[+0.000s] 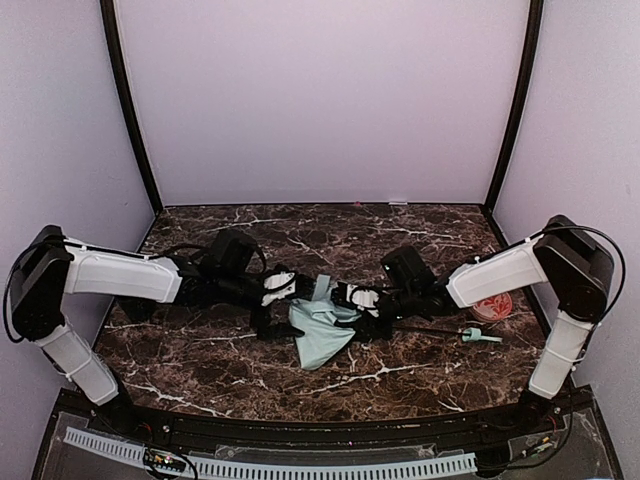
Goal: Put away the umbrella
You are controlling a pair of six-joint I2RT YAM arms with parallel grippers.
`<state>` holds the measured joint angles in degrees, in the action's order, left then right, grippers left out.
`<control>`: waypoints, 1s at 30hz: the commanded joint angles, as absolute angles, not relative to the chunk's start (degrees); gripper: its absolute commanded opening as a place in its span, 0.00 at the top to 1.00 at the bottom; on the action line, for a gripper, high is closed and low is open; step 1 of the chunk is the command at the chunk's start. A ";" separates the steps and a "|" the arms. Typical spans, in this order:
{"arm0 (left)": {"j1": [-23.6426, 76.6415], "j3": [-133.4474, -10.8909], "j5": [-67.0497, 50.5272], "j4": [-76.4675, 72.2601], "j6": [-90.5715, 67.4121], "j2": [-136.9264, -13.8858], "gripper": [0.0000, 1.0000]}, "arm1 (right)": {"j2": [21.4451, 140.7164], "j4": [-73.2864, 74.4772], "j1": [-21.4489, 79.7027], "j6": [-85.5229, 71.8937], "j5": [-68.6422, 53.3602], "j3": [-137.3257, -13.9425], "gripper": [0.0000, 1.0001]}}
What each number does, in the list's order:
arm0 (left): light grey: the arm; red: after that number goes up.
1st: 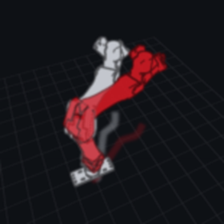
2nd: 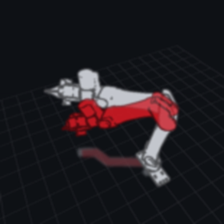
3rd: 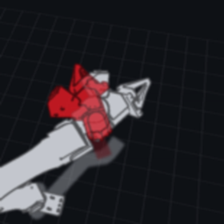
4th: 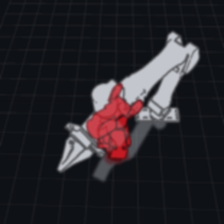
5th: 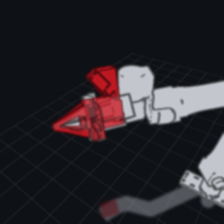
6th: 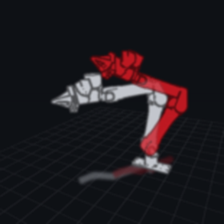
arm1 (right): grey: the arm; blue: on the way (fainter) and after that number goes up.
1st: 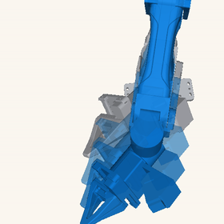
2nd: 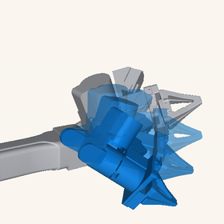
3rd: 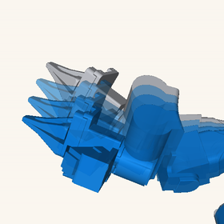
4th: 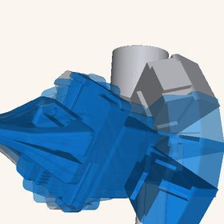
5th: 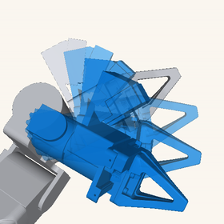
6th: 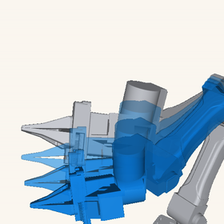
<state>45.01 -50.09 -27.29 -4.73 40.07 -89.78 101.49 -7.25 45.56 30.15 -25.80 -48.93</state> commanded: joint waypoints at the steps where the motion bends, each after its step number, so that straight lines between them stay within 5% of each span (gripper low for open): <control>1: 44.69 -49.88 -30.66 -6.41 38.24 -95.60 0.01 | 100.18 -7.65 46.88 32.42 -25.69 -49.41 0.85; 11: 44.78 -46.94 -21.83 -23.72 37.10 -103.98 0.03 | 98.63 -10.55 47.35 31.38 -28.25 -49.39 0.85; 15: 45.27 -45.27 -21.68 -28.95 36.75 -104.94 0.50 | 98.99 -13.93 47.31 29.67 -29.75 -48.61 0.81; 19: 45.86 -43.84 -23.04 -30.49 36.52 -105.51 0.72 | 99.30 -16.81 46.94 27.66 -29.65 -47.74 0.67; 22: 46.05 -42.83 -22.66 -30.59 36.47 -104.89 0.89 | 98.60 -16.79 46.38 26.62 -29.47 -47.44 0.46; 25: 46.05 -41.68 -21.60 -30.83 36.45 -104.21 1.00 | 96.10 -16.50 45.63 25.77 -28.42 -46.02 0.37; 30: 46.14 -40.84 -19.29 -30.65 36.74 -104.15 1.00 | 86.61 -11.93 45.10 25.93 -24.61 -42.03 0.33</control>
<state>45.89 -42.52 -22.24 -31.22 36.84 -104.57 94.17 -13.02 45.65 26.85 -26.70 -44.56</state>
